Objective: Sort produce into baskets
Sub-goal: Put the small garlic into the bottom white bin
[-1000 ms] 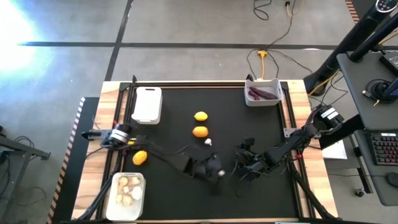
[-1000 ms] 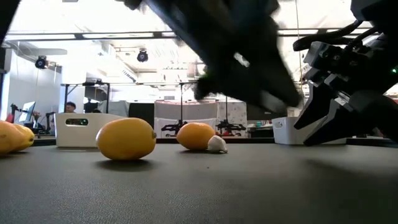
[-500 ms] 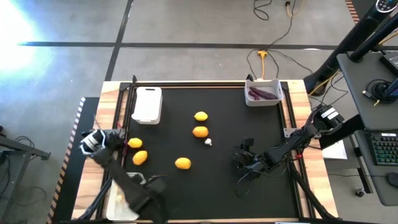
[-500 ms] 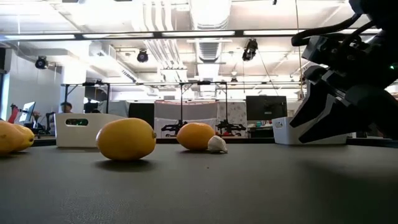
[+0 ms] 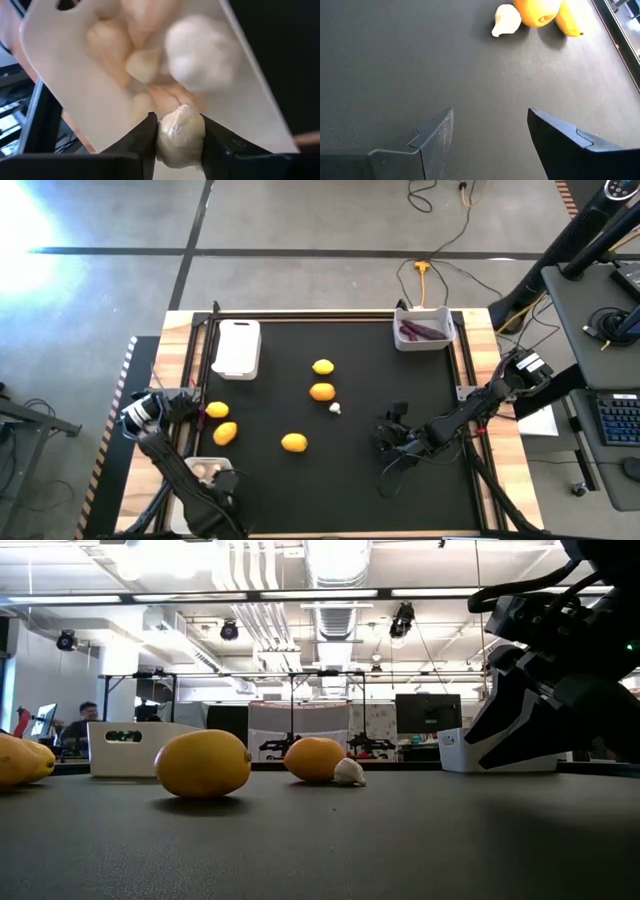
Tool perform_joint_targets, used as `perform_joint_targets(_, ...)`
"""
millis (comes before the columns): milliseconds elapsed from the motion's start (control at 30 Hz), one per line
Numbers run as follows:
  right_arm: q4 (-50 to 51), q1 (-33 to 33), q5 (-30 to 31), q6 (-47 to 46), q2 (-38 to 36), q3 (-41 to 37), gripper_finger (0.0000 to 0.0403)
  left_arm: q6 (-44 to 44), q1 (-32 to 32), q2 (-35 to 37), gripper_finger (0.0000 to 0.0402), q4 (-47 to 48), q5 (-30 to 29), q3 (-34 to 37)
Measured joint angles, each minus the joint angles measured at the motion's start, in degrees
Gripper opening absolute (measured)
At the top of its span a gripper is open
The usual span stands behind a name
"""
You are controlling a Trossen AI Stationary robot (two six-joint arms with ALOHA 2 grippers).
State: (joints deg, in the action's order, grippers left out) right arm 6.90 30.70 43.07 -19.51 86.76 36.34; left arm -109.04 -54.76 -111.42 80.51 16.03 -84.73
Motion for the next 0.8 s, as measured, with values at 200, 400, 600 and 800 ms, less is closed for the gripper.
perform_joint_targets(200, 0.0, 0.0, 0.0, 0.0, 0.0, 0.0, 0.0249, -1.5, 0.6, 0.0, 0.0122, 0.0, 2.4, 5.6)
perform_joint_targets(400, 0.0, 0.0, 0.0, 0.0, 0.0, 0.0, 0.0249, 2.0, 1.7, -0.1, 0.0165, 0.7, 7.5, 6.1)
perform_joint_targets(600, -0.1, 0.0, 0.0, 0.0, 0.0, 0.0, 0.0249, 8.1, 5.7, -0.1, 0.0201, 4.7, -1.2, -0.4)
perform_joint_targets(800, -0.4, 0.0, 0.0, 0.0, 0.0, 0.0, 0.0249, 17.2, 13.0, 0.0, 0.0205, 9.4, -28.4, -11.2)
